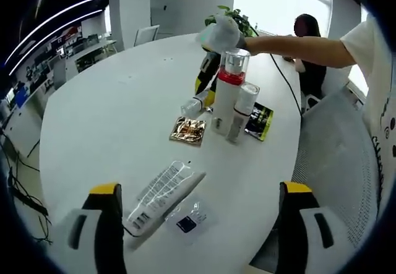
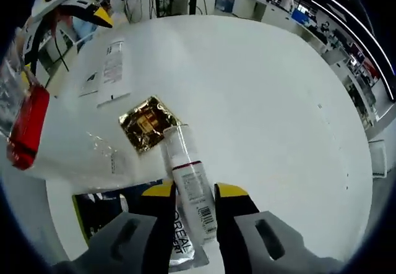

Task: Arrange the skincare products in the storage area until every visible bottle or jar stands upright without overlapping.

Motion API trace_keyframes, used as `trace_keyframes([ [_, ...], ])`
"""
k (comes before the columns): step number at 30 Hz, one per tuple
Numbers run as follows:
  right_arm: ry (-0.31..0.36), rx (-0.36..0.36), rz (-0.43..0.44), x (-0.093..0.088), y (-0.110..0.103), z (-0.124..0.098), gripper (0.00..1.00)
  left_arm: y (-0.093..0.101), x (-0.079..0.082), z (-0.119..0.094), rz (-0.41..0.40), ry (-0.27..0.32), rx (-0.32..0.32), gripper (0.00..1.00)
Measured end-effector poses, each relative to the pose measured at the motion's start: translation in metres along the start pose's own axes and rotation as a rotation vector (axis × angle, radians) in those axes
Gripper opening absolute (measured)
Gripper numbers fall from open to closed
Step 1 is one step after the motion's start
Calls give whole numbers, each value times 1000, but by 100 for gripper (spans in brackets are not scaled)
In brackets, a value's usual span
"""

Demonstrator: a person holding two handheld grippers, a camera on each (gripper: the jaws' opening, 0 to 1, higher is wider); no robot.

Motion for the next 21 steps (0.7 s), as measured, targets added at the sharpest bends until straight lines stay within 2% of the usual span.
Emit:
trace_keyframes([
  [4, -38, 41, -22, -2, -7, 4, 23, 0, 1, 1, 1, -3, -3, 99],
  [5, -21, 54, -19, 2, -7, 6, 23, -1, 1, 1, 1, -4, -3, 99],
  [10, -65, 92, -27, 4, -10, 7, 22, 0, 3, 2, 2, 1, -7, 98],
  [21, -228, 130, -78, 13, -11, 12, 24, 1, 2, 3, -3, -1, -12, 98],
])
Point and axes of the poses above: the point that each gripper's makers call its tool centre point, and the gripper's own axes: z roughly forward along the fingers, y roughly to its right, x roughly out of its top, the point moved 2 cm from there along -z, roughly backward along the fingers, and after that the axes turned 5 degrees about -z, right-handed, at the moved point
